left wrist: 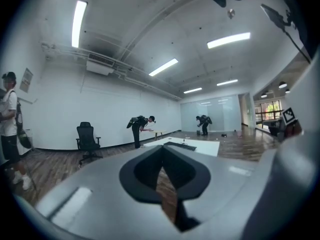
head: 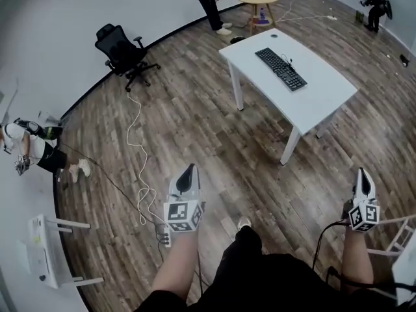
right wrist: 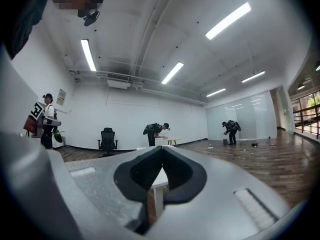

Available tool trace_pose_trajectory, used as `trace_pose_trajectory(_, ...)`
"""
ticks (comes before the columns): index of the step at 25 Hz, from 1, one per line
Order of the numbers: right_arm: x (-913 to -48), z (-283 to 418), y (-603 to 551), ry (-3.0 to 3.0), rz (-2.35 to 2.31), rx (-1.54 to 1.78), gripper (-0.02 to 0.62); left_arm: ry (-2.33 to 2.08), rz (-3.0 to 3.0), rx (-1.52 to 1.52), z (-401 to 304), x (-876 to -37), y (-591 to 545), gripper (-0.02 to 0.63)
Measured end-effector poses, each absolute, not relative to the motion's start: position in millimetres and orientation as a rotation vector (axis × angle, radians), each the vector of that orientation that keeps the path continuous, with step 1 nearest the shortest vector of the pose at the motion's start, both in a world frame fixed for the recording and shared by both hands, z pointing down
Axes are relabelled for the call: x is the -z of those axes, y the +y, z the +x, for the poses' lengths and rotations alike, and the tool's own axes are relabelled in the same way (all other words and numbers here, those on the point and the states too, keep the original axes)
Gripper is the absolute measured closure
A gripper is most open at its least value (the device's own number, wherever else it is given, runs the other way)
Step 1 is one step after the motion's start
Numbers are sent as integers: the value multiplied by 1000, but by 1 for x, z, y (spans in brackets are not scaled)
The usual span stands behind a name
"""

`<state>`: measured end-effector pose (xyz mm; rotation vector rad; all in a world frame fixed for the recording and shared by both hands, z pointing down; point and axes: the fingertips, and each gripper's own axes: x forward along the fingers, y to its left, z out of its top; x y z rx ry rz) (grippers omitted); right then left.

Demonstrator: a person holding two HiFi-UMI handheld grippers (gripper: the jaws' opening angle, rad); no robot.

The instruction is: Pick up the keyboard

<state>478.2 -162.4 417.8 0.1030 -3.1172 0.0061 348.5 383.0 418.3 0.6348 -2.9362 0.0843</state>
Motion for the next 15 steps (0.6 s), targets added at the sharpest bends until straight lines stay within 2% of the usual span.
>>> trace_pose_trajectory(15,-405,374,-109,-3113,169,18,592,-2931,710,-45,220,-418,424,604)
